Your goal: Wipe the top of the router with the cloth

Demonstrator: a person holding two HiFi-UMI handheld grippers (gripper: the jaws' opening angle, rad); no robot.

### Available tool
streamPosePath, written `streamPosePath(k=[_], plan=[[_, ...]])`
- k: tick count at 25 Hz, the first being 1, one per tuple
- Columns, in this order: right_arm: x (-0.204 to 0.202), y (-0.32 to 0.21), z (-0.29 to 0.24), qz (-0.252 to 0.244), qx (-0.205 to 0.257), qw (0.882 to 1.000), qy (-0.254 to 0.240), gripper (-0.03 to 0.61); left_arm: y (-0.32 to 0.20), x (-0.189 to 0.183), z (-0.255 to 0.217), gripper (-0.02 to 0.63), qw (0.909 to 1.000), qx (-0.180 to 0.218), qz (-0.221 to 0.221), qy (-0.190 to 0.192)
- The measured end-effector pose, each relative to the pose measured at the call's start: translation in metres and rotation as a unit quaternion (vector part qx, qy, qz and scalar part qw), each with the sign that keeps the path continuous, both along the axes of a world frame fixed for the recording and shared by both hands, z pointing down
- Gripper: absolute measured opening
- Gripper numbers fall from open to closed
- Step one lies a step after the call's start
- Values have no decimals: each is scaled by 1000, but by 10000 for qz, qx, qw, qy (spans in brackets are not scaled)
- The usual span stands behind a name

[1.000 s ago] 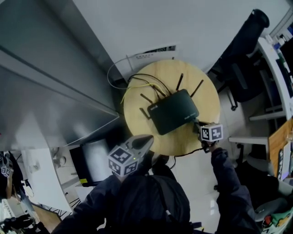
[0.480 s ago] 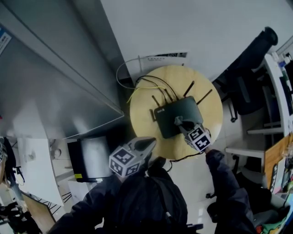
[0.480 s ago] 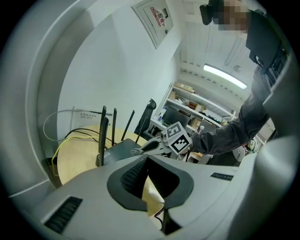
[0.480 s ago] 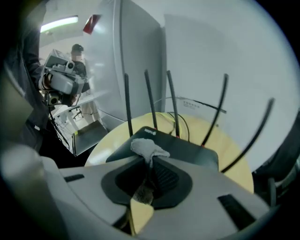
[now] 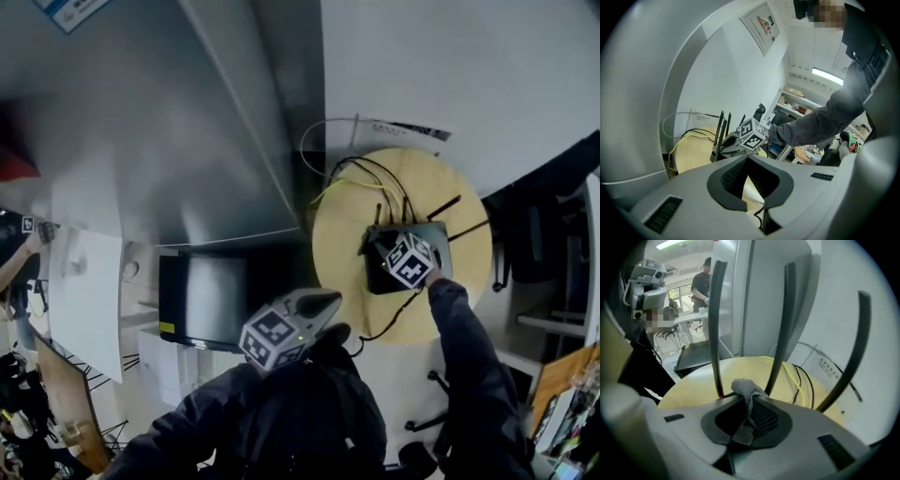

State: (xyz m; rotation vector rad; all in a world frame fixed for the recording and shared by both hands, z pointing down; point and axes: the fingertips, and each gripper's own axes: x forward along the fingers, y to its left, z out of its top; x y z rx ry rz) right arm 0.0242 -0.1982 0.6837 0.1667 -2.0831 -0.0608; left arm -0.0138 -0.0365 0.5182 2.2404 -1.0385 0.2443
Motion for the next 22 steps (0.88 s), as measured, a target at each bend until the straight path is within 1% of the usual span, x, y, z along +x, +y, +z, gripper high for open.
streamPosePath(k=[2, 5, 9, 11, 14, 18, 20, 22], plan=[[-4, 5, 2, -269, 76, 9995, 128, 69, 1, -5, 2, -8, 10000, 4, -40, -6], [-2, 25, 3, -577, -17, 9980, 265, 69, -1, -9, 4, -8, 10000, -18, -50, 19], [15, 64, 2, -1059, -96, 9937, 363, 69, -9, -1, 3, -8, 9999, 4, 93, 104], [25, 84, 0, -1220, -160, 9916, 389, 69, -12, 4, 2, -8, 9997, 8, 188, 134], [40, 108, 0, -1303, -344, 9901, 393, 69, -15, 9, 1, -8, 9994, -14, 297, 169], [52, 123, -1, -1369, -634, 9878, 395, 69, -16, 11, 2, -8, 9992, -27, 362, 192], [54, 117, -3, -1261, -728, 9889, 302, 69, -16, 10, 3, -8, 9992, -31, 351, 189], [52, 92, -4, -972, -635, 9932, 130, 69, -17, 7, 4, -8, 9994, -28, 300, 170]])
